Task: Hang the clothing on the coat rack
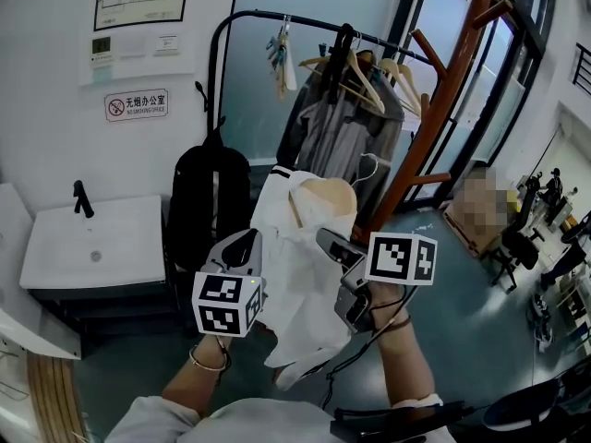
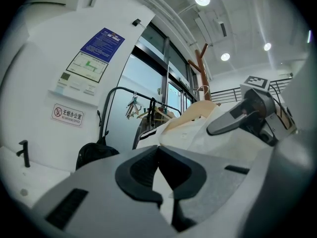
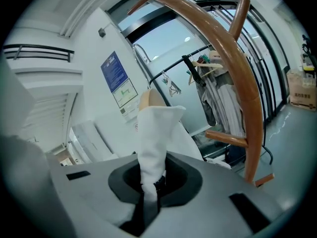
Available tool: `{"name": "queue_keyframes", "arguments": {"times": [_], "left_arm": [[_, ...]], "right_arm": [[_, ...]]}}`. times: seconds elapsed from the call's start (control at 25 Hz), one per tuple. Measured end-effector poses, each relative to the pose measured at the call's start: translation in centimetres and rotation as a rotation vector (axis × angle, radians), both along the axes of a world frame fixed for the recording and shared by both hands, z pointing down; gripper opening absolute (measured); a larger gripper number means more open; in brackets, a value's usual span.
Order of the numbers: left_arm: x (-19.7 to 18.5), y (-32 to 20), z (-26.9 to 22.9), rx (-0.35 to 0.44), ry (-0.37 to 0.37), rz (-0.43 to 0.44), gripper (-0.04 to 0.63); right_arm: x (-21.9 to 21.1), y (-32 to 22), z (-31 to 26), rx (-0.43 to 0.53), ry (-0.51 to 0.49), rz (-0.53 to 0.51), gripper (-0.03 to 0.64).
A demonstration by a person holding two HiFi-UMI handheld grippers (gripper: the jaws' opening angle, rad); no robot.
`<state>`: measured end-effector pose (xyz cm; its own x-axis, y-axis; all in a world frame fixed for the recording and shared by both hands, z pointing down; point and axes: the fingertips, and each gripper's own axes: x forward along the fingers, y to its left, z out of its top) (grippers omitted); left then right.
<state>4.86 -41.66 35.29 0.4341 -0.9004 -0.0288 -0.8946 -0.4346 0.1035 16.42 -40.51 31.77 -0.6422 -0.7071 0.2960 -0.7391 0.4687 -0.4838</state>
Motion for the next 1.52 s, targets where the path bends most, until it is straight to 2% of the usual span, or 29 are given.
{"name": "queue_keyframes", "arguments": {"times": [0.44, 0.68, 0.96, 1.28, 1.52], "left_arm": [[-0.1, -0.9, -3.1, 0.052, 0.010, -0.008, 0.008], [-1.0, -1.2, -4.2, 0.071, -0.008, -0.021, 0.008], [-0.2, -0.9, -6.3, 0.086, -0.026, 0.019, 0.008], [-0.2, -0.4, -9.7, 0.124, -0.050, 0.032, 0.008], [-0.1, 0.1, -11.2, 0.146, -0.050, 0.038, 0.008]], "right_arm": [[-0.2, -1.0, -3.5, 0.038, 0.009, -0.012, 0.040], [-0.3, -1.2, -5.4, 0.047, -0.001, -0.021, 0.040], [-0.3, -1.3, -7.6, 0.059, 0.011, -0.032, 0.040], [-0.3, -1.0, -9.7, 0.073, -0.011, -0.034, 0.040], [0.3, -0.8, -11.4, 0.092, 0.011, -0.021, 0.040]]}}
